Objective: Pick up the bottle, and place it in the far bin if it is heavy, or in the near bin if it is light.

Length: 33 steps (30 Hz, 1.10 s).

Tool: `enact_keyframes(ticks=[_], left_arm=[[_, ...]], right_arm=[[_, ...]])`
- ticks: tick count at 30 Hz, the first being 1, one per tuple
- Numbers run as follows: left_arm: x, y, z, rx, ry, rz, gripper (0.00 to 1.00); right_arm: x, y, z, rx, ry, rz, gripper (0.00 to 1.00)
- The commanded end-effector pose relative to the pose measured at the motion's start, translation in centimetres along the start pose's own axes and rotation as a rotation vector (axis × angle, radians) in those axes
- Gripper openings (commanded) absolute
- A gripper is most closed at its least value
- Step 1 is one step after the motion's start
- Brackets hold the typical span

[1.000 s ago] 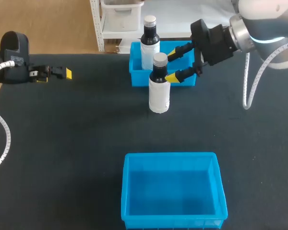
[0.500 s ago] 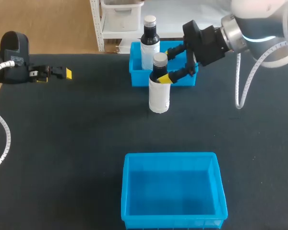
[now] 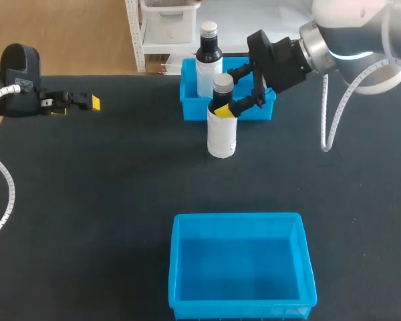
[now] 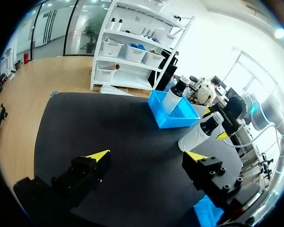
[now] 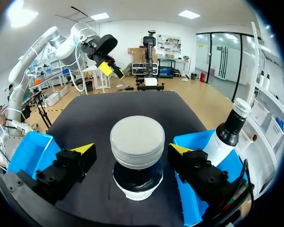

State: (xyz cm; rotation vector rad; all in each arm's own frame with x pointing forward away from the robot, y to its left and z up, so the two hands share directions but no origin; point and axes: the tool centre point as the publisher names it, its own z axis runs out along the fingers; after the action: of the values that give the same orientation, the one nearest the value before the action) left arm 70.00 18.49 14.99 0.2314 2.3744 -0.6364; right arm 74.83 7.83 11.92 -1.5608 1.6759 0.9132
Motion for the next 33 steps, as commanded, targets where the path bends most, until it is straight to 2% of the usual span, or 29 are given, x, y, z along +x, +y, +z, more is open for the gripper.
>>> enact_keyframes(ticks=[1,7,12,14,16,22,25,33], left_arm=[[0.0,0.0,0.0,0.0,0.0,0.0,1.0],[0.0,0.0,0.0,0.0,0.0,0.0,1.0],[0.0,0.0,0.0,0.0,0.0,0.0,1.0],[0.0,0.0,0.0,0.0,0.0,0.0,1.0],[0.0,0.0,0.0,0.0,0.0,0.0,1.0],[0.0,0.0,0.0,0.0,0.0,0.0,1.0],[0.0,0.0,0.0,0.0,0.0,0.0,1.0],[0.0,0.0,0.0,0.0,0.0,0.0,1.0]], right_arm=[[-0.02,-0.22,0.26,-0.006,0.004,0.003,1.0],[0.05,-0.21,0.36,-0.009,0.004,0.006,1.0],[0.07,-0.23,0.35,-0.006,0.005,0.006,0.86],[0.08,-0.24,0.33,-0.007,0.004,0.006,0.76],[0.07,-0.25,0.29,-0.008,0.002,0.005,0.7],[0.06,-0.32,0.2,-0.012,-0.004,0.006,0.62],[0.05,-0.33,0.2,-0.014,-0.006,0.006,0.51],[0.06,-0.33,0.18,-0.014,-0.006,0.005,0.41]])
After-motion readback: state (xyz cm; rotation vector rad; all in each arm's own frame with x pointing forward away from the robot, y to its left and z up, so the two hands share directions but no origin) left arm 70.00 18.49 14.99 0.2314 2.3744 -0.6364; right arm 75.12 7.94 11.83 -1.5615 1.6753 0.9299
